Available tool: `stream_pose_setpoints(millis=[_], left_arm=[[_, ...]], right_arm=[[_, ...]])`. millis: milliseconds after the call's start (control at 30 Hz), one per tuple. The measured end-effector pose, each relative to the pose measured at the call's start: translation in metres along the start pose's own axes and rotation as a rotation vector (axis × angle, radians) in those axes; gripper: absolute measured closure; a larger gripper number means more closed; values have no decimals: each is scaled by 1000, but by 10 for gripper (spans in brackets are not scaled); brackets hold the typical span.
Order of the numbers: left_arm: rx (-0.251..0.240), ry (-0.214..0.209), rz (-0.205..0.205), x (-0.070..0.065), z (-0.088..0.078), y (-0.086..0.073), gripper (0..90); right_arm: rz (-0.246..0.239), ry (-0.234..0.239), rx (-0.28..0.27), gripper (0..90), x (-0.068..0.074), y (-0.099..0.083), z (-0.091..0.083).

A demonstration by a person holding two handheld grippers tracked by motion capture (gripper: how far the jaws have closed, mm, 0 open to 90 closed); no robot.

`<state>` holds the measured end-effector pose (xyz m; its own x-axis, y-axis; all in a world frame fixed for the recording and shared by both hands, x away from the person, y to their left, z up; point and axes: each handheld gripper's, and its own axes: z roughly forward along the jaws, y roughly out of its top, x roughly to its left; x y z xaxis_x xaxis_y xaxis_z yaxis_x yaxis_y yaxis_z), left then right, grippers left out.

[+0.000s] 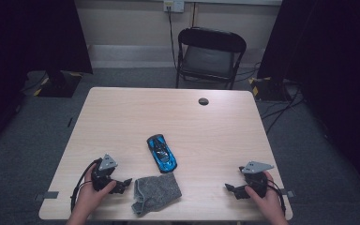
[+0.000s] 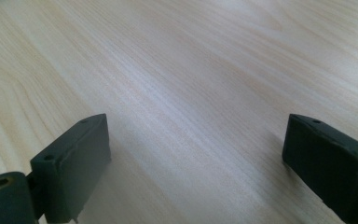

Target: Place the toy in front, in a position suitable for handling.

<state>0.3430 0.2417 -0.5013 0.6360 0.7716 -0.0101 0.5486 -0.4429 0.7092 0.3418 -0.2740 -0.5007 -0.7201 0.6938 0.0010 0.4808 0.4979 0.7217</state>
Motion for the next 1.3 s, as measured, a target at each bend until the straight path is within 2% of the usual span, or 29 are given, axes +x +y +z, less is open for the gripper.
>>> stream_pose_setpoints(millis=[500, 567, 600, 633, 667, 833, 867, 900, 933, 1000, 1067, 1133, 1167, 1267, 1300], left_arm=[[0, 0, 0, 0, 0, 0, 0], [0, 0, 0, 0, 0, 0, 0], [-1, 0, 0, 0, 0, 0, 0], [-1, 0, 0, 0, 0, 0, 0], [0, 0, 0, 0, 0, 0, 0], [0, 1, 0, 0, 0, 0, 0], [-1, 0, -1, 0, 0, 0, 0], [-1, 1, -1, 0, 0, 0, 0], [-1, 1, -1, 0, 0, 0, 0], [1, 2, 1, 0, 0, 0, 0], [1, 2, 0, 0, 0, 0, 0], [1, 2, 0, 0, 0, 0, 0], [1, 2, 0, 0, 0, 0, 0], [0, 2, -1, 0, 0, 0, 0], [0, 2, -1, 0, 0, 0, 0]], right_arm=[[-1, 4, -1, 67, 0, 0, 0], [-9, 14, 9, 79, 1, 1, 0], [-17, 27, 13, 146, 3, 4, 0], [-17, 27, 13, 146, 3, 4, 0], [-33, 56, 21, 156, 7, 8, 0], [-60, 100, 10, 158, 19, 20, 1], [-59, 127, -2, 167, 22, 24, 1], [-65, 179, -23, 208, 29, 33, 1], [-65, 179, -23, 208, 29, 33, 1], [-84, 209, -46, 215, 37, 43, 3], [-100, 259, -50, 253, 47, 53, 6], [-135, 293, -39, 262, 58, 62, 10], [-163, 317, -40, 272, 69, 71, 15], [-194, 354, -58, 296, 83, 83, 20], [-194, 354, -58, 296, 83, 83, 20]])
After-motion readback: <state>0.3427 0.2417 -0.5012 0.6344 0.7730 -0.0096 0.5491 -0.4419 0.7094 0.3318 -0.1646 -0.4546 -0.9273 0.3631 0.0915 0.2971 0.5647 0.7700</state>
